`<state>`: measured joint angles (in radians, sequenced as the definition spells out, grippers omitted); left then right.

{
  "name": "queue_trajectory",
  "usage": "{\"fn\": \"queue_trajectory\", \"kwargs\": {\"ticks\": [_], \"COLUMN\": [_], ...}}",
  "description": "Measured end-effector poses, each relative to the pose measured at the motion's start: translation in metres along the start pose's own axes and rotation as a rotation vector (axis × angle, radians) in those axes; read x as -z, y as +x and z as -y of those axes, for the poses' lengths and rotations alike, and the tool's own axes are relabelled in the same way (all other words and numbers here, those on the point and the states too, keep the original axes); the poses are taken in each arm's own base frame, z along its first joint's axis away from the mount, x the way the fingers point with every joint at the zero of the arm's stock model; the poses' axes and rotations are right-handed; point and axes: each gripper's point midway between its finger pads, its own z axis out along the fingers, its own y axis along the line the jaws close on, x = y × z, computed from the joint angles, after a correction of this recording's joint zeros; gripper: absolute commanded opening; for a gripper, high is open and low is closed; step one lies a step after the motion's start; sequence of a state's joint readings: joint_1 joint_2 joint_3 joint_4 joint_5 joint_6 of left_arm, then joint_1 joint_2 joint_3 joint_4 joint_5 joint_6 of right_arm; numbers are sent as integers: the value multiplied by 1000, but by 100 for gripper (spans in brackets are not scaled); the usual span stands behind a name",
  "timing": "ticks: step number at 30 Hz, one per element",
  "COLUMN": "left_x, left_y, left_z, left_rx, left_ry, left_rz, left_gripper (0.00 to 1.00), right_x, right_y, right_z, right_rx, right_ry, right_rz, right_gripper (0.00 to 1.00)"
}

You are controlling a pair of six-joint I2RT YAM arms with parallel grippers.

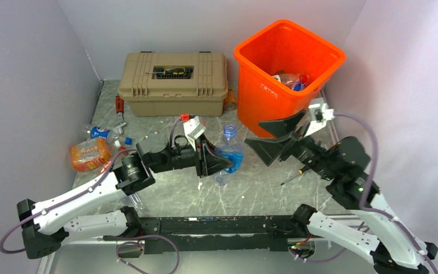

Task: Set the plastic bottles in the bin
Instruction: Place the plastic bottle in the trash bin.

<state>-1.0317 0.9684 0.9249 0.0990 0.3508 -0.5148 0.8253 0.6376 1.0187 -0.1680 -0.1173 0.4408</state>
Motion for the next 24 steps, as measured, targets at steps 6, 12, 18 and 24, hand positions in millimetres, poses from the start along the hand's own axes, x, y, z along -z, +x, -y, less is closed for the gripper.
{"fn": "queue_trajectory", "kwargs": {"ticks": [6, 12, 18, 24], "left_x": [11, 21, 26, 26], "left_y": [2, 33, 41, 45], "left_z": [-17, -37, -42, -45], "left_rx": [-119, -125, -131, -137], "left_ry": [-141, -219, -239, -243], "left_rz": [-154, -294, -333, -349], "left_gripper": [0, 0, 0, 0], "right_x": [0, -29, -45, -45], "right_y": [-48, -14, 30, 35], "right_z": [-19, -5, 15, 14], "right_rx": [80, 90, 67, 62], "right_ry": [3, 31, 75, 63], "right_rz": [-4, -166, -326, -342], "right_gripper": [93, 91, 85, 71]}}
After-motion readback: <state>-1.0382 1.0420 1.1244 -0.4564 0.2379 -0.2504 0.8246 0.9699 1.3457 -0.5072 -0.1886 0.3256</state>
